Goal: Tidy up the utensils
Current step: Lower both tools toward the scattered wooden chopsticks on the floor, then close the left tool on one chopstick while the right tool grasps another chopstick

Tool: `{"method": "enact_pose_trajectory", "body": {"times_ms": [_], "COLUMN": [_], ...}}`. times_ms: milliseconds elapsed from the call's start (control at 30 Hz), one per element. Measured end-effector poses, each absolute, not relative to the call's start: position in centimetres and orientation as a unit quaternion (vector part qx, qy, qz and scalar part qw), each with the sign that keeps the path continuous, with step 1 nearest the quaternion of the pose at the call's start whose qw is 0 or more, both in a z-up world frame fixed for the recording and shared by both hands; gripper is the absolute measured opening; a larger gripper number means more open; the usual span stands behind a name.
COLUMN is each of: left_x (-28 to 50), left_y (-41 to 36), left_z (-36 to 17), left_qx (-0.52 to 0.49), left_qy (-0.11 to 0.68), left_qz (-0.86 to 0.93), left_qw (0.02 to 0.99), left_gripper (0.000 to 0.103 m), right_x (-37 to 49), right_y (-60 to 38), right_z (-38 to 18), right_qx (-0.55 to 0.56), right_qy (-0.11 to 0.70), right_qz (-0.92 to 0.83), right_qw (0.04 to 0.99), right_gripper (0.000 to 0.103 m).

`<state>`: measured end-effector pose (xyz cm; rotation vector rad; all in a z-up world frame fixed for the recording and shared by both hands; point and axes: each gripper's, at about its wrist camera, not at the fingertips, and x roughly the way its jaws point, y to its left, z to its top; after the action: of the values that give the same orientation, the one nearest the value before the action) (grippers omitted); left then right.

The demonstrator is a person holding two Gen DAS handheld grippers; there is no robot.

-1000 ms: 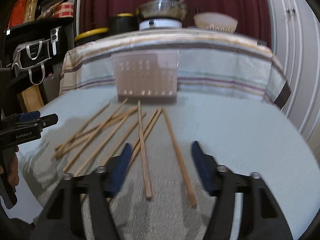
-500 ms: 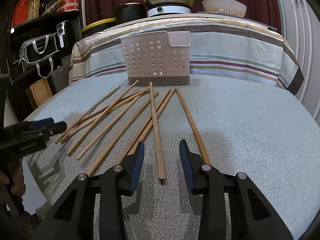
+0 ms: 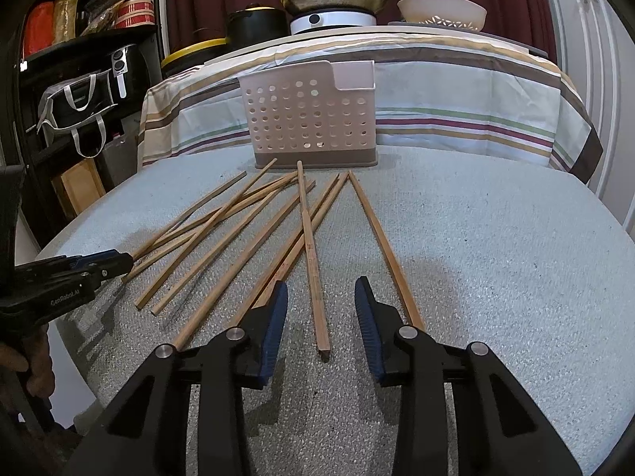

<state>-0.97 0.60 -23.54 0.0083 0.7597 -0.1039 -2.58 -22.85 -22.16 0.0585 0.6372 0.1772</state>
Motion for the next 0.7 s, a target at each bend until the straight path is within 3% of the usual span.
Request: {"method": "enact_pose_trajectory", "body": {"times_ms": [167, 333, 467, 700], "left_x": [-0.85, -0.90, -0.88, -0.95], "left_y": [0.63, 0.80, 0.69, 0.93], "left_z": [-23.75, -23.87, -23.98, -23.84], "left_qx": [0.003, 0.000, 0.003, -0.005], "left_qy": [0.373, 0.370, 0.371, 0.368], "left_qz": [-0.053, -0.055, -0.056, -0.061], "left_qw": [0.926, 0.927, 0.927, 0.928], "left_gripper": [0.022, 0.011, 0.009, 0.007], "right_x": [-2.54, -2.51, -2.51, -2.53], "right_y": [-22.85, -22.65, -22.59, -22.37], "right_z": [-22.18, -22.19, -22.19, -22.35], "right_qx": [0.030, 0.031, 0.031, 0.033], "right_qy": [0.311, 0.310, 0.310, 0.313], "right_qz": [0.087, 0.088, 0.088, 0.093], "right_qw": [0.946, 0.946, 0.946, 0.945], "right_gripper": [0.036, 0.036, 0.035, 0.025]}}
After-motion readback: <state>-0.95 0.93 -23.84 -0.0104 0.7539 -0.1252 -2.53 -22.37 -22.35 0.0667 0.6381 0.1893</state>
